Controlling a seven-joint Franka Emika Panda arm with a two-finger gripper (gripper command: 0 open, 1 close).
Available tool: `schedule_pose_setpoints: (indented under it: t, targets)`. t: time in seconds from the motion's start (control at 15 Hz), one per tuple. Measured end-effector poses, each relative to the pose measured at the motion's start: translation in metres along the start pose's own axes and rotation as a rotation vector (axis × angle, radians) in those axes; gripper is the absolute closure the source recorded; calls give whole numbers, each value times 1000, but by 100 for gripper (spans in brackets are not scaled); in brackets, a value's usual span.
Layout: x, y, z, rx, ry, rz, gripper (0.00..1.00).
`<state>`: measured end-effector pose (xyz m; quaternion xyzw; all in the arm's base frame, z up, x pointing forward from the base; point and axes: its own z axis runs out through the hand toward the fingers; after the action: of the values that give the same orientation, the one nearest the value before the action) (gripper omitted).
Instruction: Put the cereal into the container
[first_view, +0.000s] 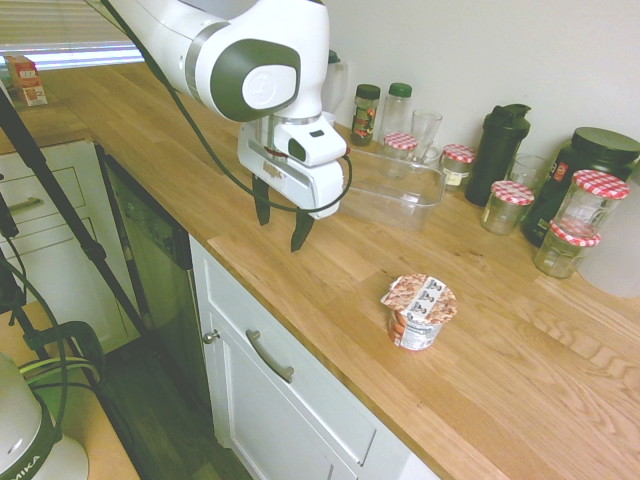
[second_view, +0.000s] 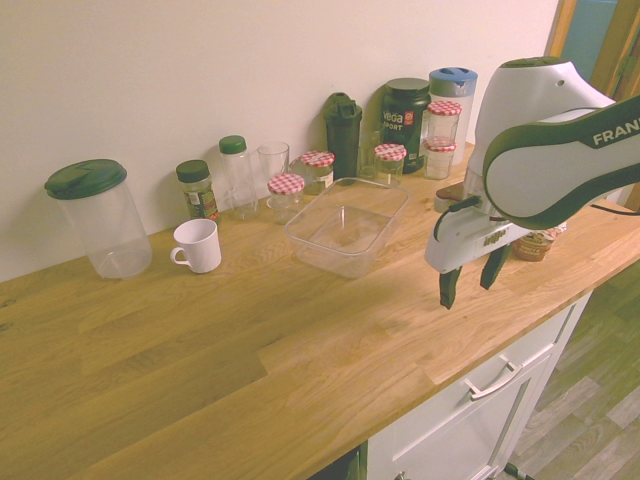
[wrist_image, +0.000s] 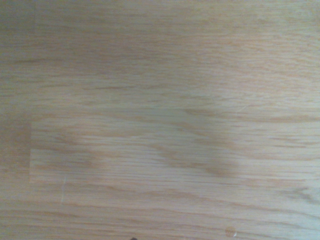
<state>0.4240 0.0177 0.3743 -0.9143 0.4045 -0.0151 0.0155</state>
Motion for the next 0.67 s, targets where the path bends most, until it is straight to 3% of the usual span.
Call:
schedule_pose_setpoints:
  t: [0.2,0.67]
  targets:
    - [2,-2,-3,46,29,38,0]
    - [-6,52,-25,197,191,357,0]
